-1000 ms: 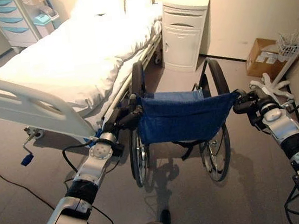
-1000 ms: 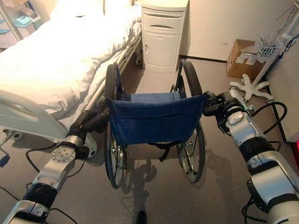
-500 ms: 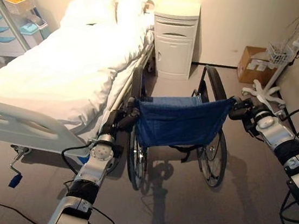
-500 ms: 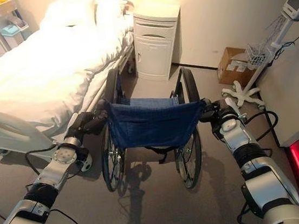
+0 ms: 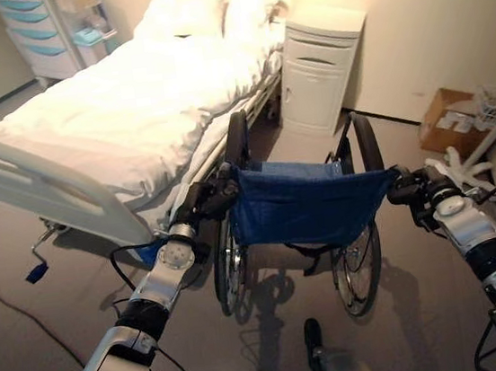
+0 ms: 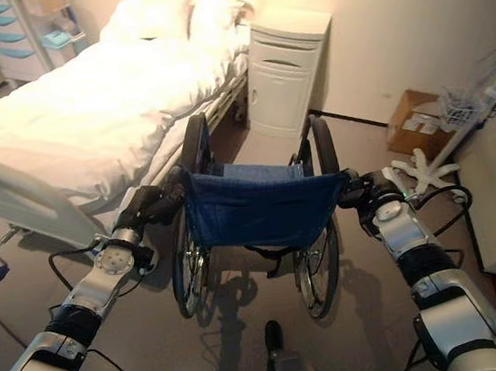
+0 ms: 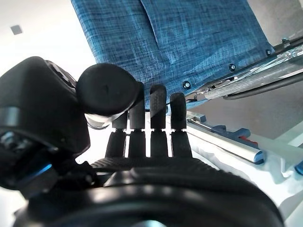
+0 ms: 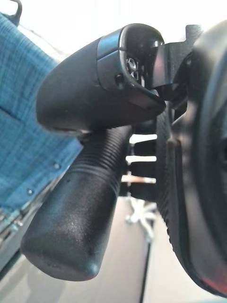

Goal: Push the wheelchair next to the bed

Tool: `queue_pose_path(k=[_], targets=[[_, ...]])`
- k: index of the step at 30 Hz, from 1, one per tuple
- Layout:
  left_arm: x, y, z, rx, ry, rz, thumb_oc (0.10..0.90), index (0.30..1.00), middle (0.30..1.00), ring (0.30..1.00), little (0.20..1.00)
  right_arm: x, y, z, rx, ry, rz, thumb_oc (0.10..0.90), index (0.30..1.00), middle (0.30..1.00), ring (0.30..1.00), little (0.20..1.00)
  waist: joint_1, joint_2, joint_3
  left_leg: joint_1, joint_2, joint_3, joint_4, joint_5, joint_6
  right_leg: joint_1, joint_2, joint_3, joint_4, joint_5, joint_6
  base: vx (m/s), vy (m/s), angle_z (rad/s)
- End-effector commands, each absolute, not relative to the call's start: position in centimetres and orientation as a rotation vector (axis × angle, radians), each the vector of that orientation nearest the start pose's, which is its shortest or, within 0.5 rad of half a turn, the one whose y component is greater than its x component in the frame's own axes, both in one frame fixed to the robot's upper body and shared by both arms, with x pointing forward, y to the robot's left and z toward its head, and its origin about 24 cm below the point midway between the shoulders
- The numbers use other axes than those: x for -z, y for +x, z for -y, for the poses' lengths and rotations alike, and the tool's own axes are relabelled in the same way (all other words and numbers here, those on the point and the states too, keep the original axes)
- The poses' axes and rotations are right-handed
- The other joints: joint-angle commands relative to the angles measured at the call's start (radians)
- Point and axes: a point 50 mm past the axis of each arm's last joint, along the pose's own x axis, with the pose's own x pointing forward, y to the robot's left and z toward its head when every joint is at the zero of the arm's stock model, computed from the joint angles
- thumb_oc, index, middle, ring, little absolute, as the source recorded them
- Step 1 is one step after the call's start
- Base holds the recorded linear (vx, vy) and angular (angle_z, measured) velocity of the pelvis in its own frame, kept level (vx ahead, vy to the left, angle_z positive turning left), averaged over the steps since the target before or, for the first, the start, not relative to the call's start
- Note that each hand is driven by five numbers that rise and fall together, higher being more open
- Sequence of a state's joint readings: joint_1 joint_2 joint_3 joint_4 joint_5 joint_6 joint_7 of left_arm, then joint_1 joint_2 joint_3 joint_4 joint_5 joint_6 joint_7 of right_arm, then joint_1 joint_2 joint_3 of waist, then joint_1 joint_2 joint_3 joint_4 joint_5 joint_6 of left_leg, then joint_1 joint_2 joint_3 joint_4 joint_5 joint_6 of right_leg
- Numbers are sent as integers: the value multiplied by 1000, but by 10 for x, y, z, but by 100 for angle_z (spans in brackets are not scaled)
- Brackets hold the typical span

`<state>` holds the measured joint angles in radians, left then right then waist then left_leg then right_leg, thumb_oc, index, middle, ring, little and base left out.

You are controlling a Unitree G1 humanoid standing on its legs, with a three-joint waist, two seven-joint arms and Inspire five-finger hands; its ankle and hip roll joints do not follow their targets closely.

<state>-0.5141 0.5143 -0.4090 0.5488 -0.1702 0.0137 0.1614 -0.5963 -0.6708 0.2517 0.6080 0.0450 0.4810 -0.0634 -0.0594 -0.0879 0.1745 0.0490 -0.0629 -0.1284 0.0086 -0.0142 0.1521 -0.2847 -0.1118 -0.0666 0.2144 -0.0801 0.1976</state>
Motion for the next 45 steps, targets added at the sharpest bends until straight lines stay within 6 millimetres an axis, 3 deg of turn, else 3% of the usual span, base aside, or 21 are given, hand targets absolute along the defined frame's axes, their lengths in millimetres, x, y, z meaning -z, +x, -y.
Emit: queue_pose_path(k=[1, 3, 4, 5, 6, 7, 8, 9, 10, 12, 14, 16, 19, 21, 23, 25, 28, 29, 35, 43, 45], targets=[[-81, 353, -195, 51, 595, -41, 400, 300, 300, 300, 300, -67, 341, 256, -72, -709, -544, 400, 300, 300, 300, 300, -21, 6, 40, 164, -22, 57, 212, -283, -98, 42, -17, -6, -132, 251, -57, 601, -383, 59], [-76, 352, -193, 52, 546, -68, 400, 300, 300, 300, 300, -63, 342, 253, -86, -690, -568, 400, 300, 300, 300, 300, -28, 18, 27, 204, 34, 41, 256, -234, -143, 56, -10, 11, -48, 230, -71, 612, -341, 32], [-73, 351, -192, 64, 566, -78, 400, 300, 300, 300, 300, -57, 340, 250, -101, -693, -590, 400, 300, 300, 300, 300, -40, 28, 16, 236, 109, 82, 278, -117, -191, 68, -21, -31, -52, 228, -81, 446, -207, 37], [-72, 350, -192, 65, 566, -82, 400, 300, 300, 300, 300, -54, 338, 251, -107, -693, -599, 400, 300, 300, 300, 300, -47, 33, 10, 248, 144, 100, 294, -56, -212, 78, -19, -47, -59, 226, -88, 568, -252, 51], [-70, 349, -192, 64, 559, -88, 400, 300, 300, 300, 300, -51, 336, 254, -107, -703, -602, 400, 300, 300, 300, 300, -59, 41, 0, 249, 189, 114, 347, 58, -242, 104, -4, -61, -71, 207, -114, 317, -139, 42], [-70, 349, -192, 64, 558, -88, 400, 300, 300, 300, 300, -51, 336, 254, -106, -705, -602, 400, 300, 300, 300, 300, -60, 42, -1, 247, 193, 113, 356, 68, -246, 110, -2, -64, -74, 203, -117, 462, -225, 13], [-72, 350, -192, 65, 547, -81, 400, 300, 300, 300, 300, -48, 333, 258, -94, -712, -603, 400, 300, 300, 300, 300, -45, 23, 2, 145, 188, 137, 497, 138, -256, 183, 0, -81, -98, 170, -148, 313, -166, -2], [-72, 351, -192, 65, 544, -79, 400, 300, 300, 300, 300, -48, 333, 258, -91, -713, -603, 400, 300, 300, 300, 300, -41, 20, 4, 120, 188, 141, 523, 142, -256, 194, 1, -84, -101, 165, -153, 477, -222, -14], [-74, 353, -190, 67, 536, -70, 400, 300, 300, 300, 300, -46, 332, 260, -79, -712, -602, 400, 300, 300, 300, 300, -23, 10, 25, -1, 192, 166, 572, 161, -251, 247, 2, -89, -112, 146, -169, 313, -96, -16], [-72, 352, -193, 65, 537, -54, 400, 300, 300, 300, 300, -43, 334, 257, -65, -708, -591, 400, 300, 300, 300, 300, 18, 11, 60, -108, 159, 179, 488, 124, -223, 326, 14, -75, -133, 126, -159, 465, 5, -15], [-72, 350, -197, 57, 531, -51, 400, 300, 300, 300, 300, -44, 337, 253, -66, -708, -588, 400, 300, 300, 300, 300, 45, 23, 78, -131, 145, 174, 385, 127, -222, 363, 34, -64, -144, 112, -151, 472, 116, -25], [-71, 348, -203, 39, 524, -57, 400, 300, 300, 300, 300, -45, 340, 247, -73, -711, -583, 400, 300, 300, 300, 300, 88, 59, 99, -184, 140, 149, 198, 190, -240, 430, 77, -34, -149, 70, -151, 509, 186, -60], [-68, 341, -215, 1, 529, -70, 400, 300, 300, 300, 300, -50, 343, 243, -108, -727, -572, 400, 300, 300, 300, 300, 139, 87, 94, -225, 151, 108, -25, 254, -259, 506, 92, 16, -149, 9, -144, 492, 260, -57], [-70, 339, -224, -19, 531, -71, 400, 300, 300, 300, 300, -56, 345, 244, -124, -747, -563, 400, 300, 300, 300, 300, 149, 93, 85, -223, 157, 102, -57, 232, -255, 524, 80, 32, -127, -27, -135, 399, 323, -102], [-75, 340, -237, -43, 516, -79, 400, 300, 300, 300, 300, -60, 345, 247, -128, -753, -558, 400, 300, 300, 300, 300, 142, 101, 64, -208, 159, 144, -5, 178, -228, 530, 52, 27, -59, -81, -114, 315, 340, -96], [-73, 340, -238, -43, 512, -95, 400, 300, 300, 300, 300, -53, 340, 251, -125, -734, -583, 400, 300, 300, 300, 300, 144, 99, 53, -233, 142, 132, 75, 142, -214, 528, 28, 17, -10, -83, -105, 317, 292, -73], [-74, 340, -242, -32, 548, -105, 400, 300, 300, 300, 300, -42, 333, 250, -130, -724, -605, 400, 300, 300, 300, 300, 148, 72, 46, -218, 128, 154, 130, 98, -188, 505, -30, -8, 37, 1, -58, 275, 215, -39], [-76, 338, -246, -36, 561, -106, 400, 300, 300, 300, 300, -39, 330, 249, -132, -706, -598, 400, 300, 300, 300, 300, 150, 61, 40, -188, 118, 167, 122, 86, -173, 479, -65, -19, 67, 74, -38, 286, 221, -32], [-78, 339, -244, -37, 595, -100, 400, 300, 300, 300, 300, -30, 329, 246, -160, -698, -575, 400, 300, 300, 300, 300, 164, 49, -10, -166, 82, 193, 85, 68, -151, 432, -125, -29, 58, 232, -11, 242, 181, -29], [-66, 335, -236, -32, 581, -115, 400, 300, 300, 300, 300, -28, 333, 239, -170, -701, -540, 400, 300, 300, 300, 300, 198, 48, -38, -145, 45, 210, 60, 46, -128, 434, -164, -43, 60, 322, 6, 203, 152, -16], [-61, 335, -233, -17, 587, -127, 400, 300, 300, 300, 300, -25, 333, 242, -157, -693, -552, 400, 300, 300, 300, 300, 215, 48, -46, -163, 35, 212, 78, 32, -113, 454, -155, -38, 120, 338, 2, 172, 128, -16]])
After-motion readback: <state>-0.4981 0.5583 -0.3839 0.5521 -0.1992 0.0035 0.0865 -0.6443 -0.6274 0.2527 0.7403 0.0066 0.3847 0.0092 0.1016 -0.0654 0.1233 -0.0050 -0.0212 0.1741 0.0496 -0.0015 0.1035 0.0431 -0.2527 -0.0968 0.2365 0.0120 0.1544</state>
